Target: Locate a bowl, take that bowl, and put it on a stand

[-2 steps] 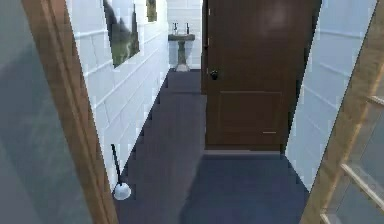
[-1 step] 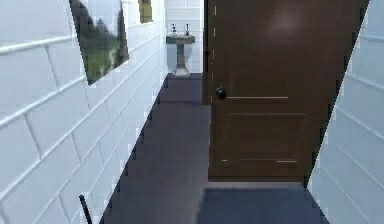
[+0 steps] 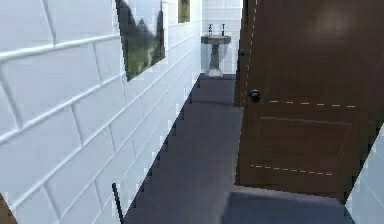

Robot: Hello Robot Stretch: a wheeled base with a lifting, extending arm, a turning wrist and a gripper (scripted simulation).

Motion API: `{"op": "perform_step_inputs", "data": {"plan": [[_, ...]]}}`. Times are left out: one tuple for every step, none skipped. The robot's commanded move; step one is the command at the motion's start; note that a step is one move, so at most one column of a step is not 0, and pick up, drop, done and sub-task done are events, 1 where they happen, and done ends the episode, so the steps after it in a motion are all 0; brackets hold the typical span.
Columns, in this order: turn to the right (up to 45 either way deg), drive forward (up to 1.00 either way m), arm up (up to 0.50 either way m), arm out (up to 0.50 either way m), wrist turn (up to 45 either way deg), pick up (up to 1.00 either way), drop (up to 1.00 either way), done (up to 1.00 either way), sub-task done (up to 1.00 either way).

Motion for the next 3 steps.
{"op": "perform_step_inputs", "data": {"plan": [[0.0, 1.00, 0.00, 0.00, 0.0, 0.00, 0.00, 0.00, 0.00], [0.0, 0.50, 0.00, 0.00, 0.0, 0.00, 0.00, 0.00, 0.00], [9.0, 0.00, 0.00, 0.00, 0.0, 0.00, 0.00, 0.00, 0.00]]}}
